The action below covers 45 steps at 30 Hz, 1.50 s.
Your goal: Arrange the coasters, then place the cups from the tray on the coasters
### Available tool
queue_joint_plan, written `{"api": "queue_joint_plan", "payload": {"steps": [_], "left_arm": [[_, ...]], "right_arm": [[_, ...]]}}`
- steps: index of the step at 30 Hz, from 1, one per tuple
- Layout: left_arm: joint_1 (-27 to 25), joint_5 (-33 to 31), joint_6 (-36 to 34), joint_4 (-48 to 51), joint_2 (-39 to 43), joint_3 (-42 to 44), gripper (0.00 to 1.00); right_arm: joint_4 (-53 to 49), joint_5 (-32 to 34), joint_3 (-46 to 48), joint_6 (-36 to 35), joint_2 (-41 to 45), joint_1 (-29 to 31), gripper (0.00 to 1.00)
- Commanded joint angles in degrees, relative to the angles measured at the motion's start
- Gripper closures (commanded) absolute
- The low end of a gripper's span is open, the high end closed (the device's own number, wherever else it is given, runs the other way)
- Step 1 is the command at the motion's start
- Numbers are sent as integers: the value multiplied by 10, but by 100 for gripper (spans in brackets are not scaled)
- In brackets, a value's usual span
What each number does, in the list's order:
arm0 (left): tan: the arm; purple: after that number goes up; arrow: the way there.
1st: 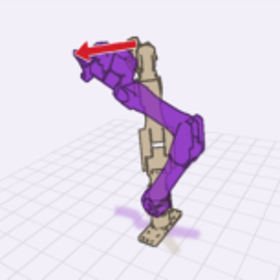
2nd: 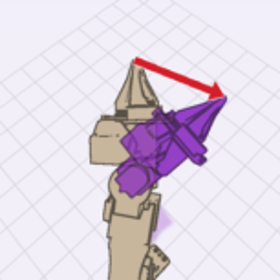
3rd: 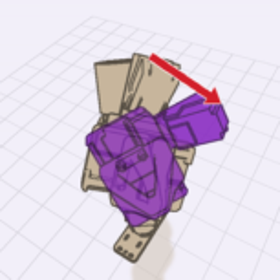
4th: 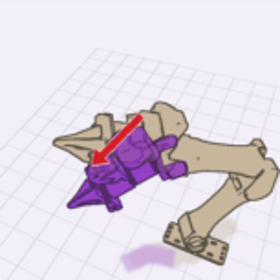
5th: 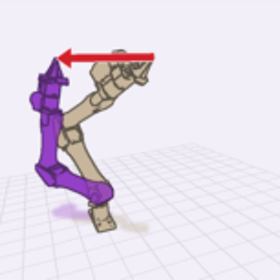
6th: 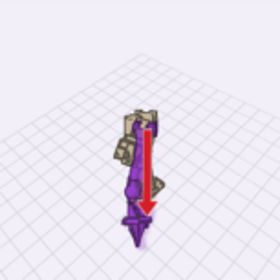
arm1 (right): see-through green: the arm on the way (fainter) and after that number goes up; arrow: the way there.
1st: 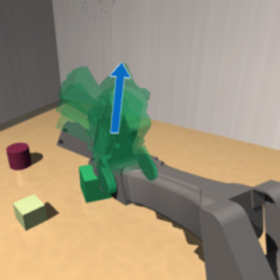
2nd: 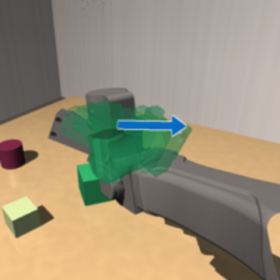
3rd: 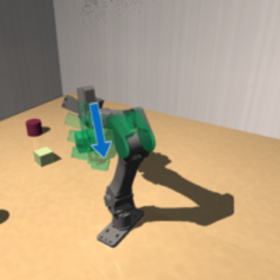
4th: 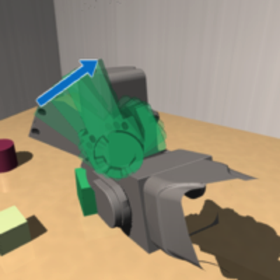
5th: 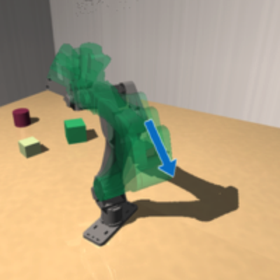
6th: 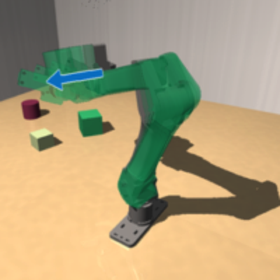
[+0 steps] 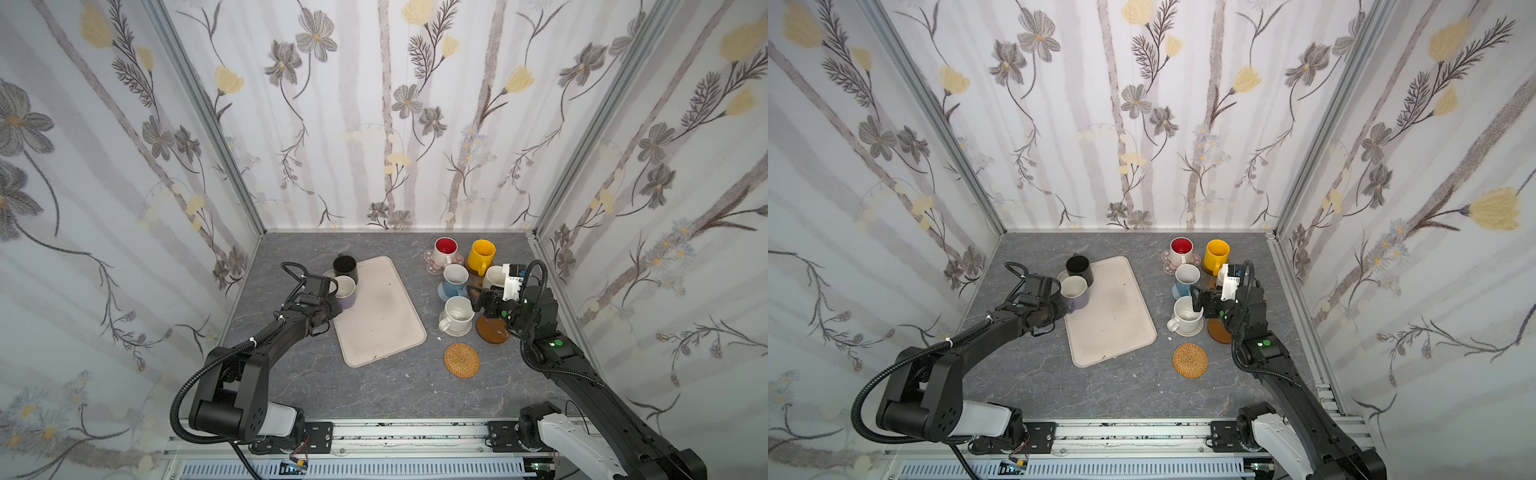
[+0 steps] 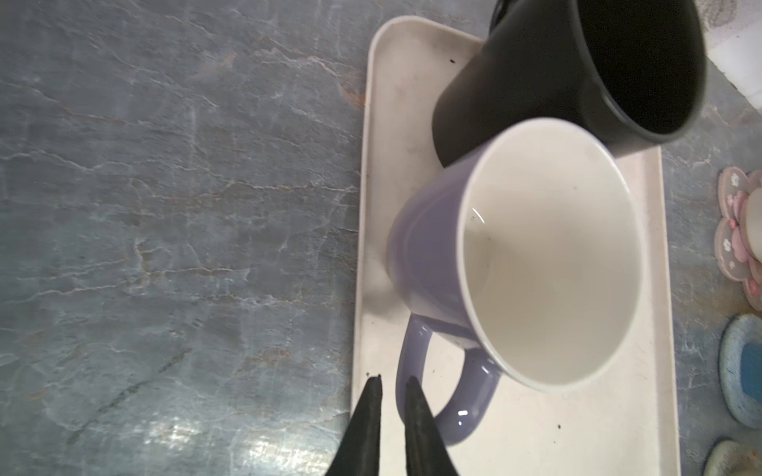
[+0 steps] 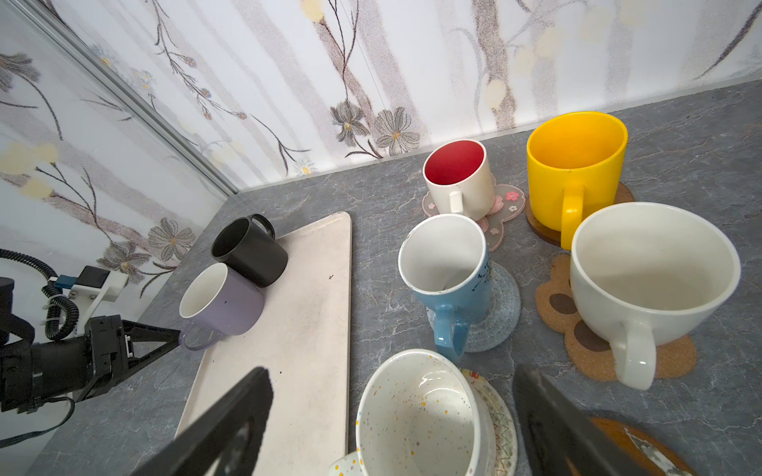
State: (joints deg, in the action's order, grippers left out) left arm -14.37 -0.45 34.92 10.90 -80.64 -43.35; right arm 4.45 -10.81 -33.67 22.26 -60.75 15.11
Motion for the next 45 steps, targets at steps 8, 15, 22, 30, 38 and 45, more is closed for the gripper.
{"api": "queue_joint_plan", "payload": {"steps": [8,15,22,30,38,45], "left_arm": [[-12,-31,-3,-13,71,28,62],[-27,-23,-30,-13,90,23,53],[-64,-49,-54,-11,32,-11,60],[-72,-73,-52,-3,-19,-30,61],[-74,-81,-49,-1,-12,-26,46],[-75,-86,-41,4,30,-22,47]], "right_arm": [[21,-4,-4,-1,-7,5,8],[21,-7,-5,-2,-10,9,8],[15,-4,-8,-6,-10,12,8],[19,-4,-6,-5,-13,14,8],[23,-4,-8,-4,-18,18,7],[25,-5,-8,-3,-22,23,7]]}}
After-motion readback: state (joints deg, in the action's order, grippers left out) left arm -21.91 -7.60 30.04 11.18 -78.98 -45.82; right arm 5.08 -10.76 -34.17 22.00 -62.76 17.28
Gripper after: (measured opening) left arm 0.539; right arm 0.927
